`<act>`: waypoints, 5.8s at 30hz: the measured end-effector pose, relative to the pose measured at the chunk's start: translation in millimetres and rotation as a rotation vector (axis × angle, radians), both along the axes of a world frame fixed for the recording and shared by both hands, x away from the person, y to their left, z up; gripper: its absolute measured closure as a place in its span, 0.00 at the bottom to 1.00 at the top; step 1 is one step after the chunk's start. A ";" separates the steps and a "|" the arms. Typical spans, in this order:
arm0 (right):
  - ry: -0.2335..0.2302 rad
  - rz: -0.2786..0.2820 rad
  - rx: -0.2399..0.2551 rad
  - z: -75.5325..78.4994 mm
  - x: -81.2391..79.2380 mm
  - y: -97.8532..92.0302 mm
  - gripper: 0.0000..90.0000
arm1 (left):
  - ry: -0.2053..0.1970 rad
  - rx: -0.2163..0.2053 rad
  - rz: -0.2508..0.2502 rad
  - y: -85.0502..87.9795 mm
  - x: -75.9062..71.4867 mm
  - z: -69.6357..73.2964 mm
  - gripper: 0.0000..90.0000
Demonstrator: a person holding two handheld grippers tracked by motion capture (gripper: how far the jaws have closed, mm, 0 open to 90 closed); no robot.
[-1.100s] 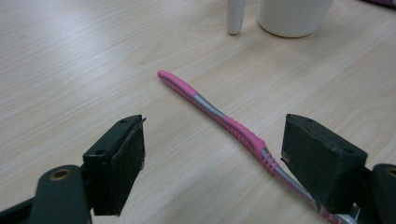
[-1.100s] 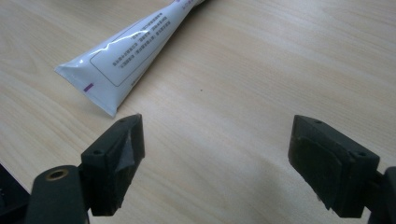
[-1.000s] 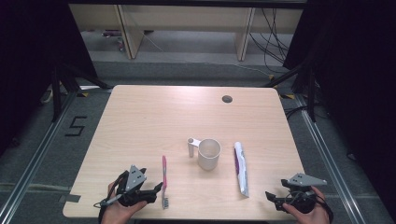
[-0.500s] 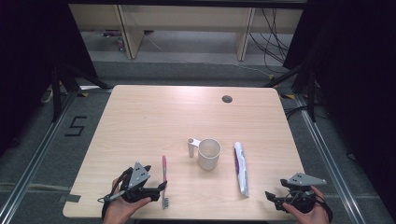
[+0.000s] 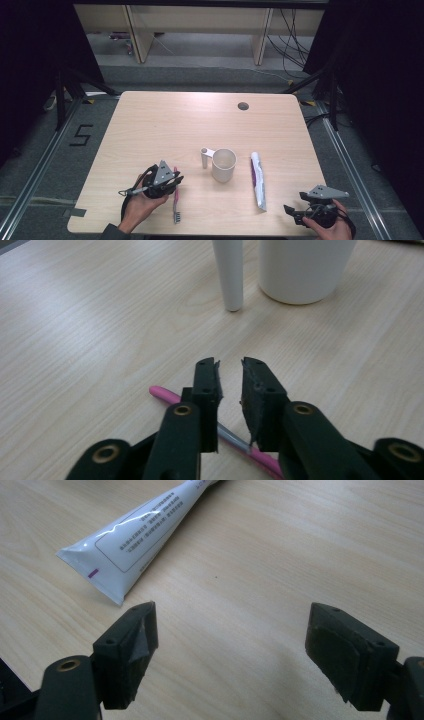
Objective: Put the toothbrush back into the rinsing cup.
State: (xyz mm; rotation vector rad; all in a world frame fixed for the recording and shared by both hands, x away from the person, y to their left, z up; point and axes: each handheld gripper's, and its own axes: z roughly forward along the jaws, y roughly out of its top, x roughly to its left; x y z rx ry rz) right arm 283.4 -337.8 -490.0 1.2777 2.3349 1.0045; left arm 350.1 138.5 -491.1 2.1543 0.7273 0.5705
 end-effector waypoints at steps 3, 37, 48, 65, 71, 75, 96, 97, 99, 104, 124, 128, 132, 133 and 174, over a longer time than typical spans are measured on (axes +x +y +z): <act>0.000 0.002 -0.001 0.1 0.0 0.0 0.25 | 0.011 0.035 -0.008 -0.3 3.0 -0.3 0.95; 0.020 0.011 -0.001 -0.7 0.1 1.1 0.26 | 0.116 0.078 0.044 12.3 40.6 -19.5 0.99; 0.013 0.006 -0.011 -0.4 0.1 0.2 0.26 | 0.120 0.057 0.074 36.1 32.7 -19.1 0.97; 0.026 0.016 -0.004 -1.1 0.5 1.4 0.26 | 0.131 0.042 0.097 71.2 0.2 -18.8 0.94; 0.022 0.015 -0.009 -1.1 0.6 1.8 0.26 | 0.141 0.041 0.098 80.4 -13.3 -17.8 0.95; 0.036 0.015 -0.004 -1.4 0.3 2.6 0.26 | 0.147 0.043 0.090 81.4 -20.2 -17.1 0.95; 0.009 0.031 -0.023 -2.2 1.5 2.3 0.26 | 0.181 0.093 0.039 67.9 -53.3 -15.6 0.93; 0.007 0.031 -0.023 -2.1 1.5 2.2 0.26 | 0.193 0.101 0.033 67.4 -54.1 -14.7 0.93; 0.025 0.019 -0.016 -1.4 0.7 2.6 0.26 | 0.191 0.103 0.021 65.2 -55.2 -14.2 0.93; 0.021 0.028 -0.005 -2.0 1.3 2.9 0.26 | 0.206 0.104 0.027 60.1 -56.9 -13.4 0.90; 0.033 0.034 0.000 -2.4 -0.3 5.4 0.26 | 0.311 0.216 0.037 36.1 -34.5 15.9 0.60; 0.041 0.018 0.008 -1.4 -1.3 6.2 0.26 | 0.336 0.227 0.033 30.1 -30.7 14.8 0.62; 0.019 0.036 -0.010 -2.1 0.0 5.2 0.26 | 0.351 0.234 0.035 25.9 -26.5 11.2 0.64; 0.019 0.036 -0.010 -2.1 0.0 5.2 0.26 | 0.362 0.257 0.021 25.7 -24.7 11.9 0.64; 0.028 0.055 -0.010 -2.0 0.1 8.2 0.26 | 0.579 0.464 0.001 -9.9 6.8 10.7 0.90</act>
